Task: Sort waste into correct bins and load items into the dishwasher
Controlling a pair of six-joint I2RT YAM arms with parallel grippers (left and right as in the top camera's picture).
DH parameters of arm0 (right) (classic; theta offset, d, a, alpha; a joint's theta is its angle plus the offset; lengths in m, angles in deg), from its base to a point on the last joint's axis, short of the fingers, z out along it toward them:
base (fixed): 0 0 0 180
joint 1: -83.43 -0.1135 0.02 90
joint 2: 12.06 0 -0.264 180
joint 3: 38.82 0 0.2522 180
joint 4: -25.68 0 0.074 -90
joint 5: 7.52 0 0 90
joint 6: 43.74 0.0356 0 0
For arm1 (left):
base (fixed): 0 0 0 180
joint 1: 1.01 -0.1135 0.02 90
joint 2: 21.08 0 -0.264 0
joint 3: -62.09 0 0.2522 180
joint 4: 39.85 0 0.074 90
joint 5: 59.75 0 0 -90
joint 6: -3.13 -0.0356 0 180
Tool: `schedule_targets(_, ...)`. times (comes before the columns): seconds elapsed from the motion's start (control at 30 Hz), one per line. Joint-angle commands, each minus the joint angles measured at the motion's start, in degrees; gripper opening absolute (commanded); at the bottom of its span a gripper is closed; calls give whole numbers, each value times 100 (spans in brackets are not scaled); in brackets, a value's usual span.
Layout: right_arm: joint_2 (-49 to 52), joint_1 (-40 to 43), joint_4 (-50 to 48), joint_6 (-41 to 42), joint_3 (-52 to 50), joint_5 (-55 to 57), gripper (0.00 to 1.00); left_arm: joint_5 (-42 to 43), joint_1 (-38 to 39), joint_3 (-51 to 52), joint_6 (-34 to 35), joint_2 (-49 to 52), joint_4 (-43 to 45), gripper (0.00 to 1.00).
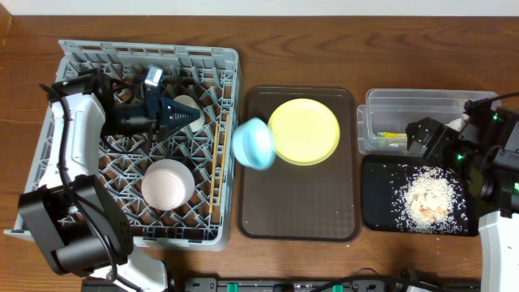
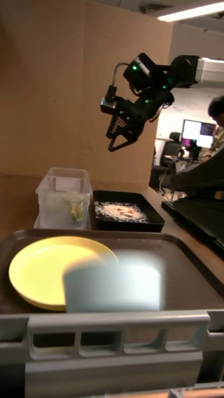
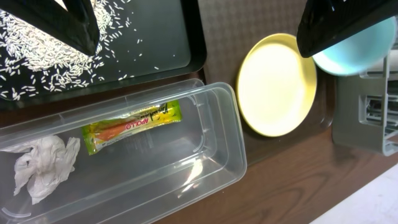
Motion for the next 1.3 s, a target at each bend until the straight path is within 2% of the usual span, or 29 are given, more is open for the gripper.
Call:
schedule_targets(0.0,-26,26,9,-28,59,-44,99,92,-94,35,-76,72,-13,8)
schedule_targets(0.1,-26,26,7,-28,59,-44,99,85,-120,33,-2,63,-13,9)
schedule_targets(0.23,-26,26,7,-28,59,-44,99,-367,-111,-4,227,-50,-13,17)
schedule_targets(0.27,-26,26,9,-28,59,-44,99,-629,-105,-46,343,-138,-11,24)
schedule_targets(0.37,-26,26,7,-28,59,-44,99,-1143,-39,-151,645,-393,57,31)
schedule_targets(0.57,-26,26,7,-28,59,-44,99,-2347,446,-170,1895,-1224,778,47)
schedule_targets(0.73,-26,26,7,-28,59,-44,99,-4098,1714,-170,2789,-1908,1491,53)
schedule_targets(0.8,-26,26,7,-28,59,-44,99,-4701,2321,-170,2898,-1978,1729,57)
schedule_targets(0.93,-26,26,7,-28,59,-44,99,-5727,3423,-160,3016,-1862,1971,58)
schedule_targets(0.97,-26,26,7,-28,59,-44,99,-6229,3934,-131,3154,-1720,2004,58)
schedule_targets(1.1,-26,26,9,-28,59,-44,99,-6747,4690,-74,3195,-1318,2002,59)
schedule_targets(1.27,-26,26,7,-28,59,-44,99,-6791,5248,-68,3198,-669,2006,59)
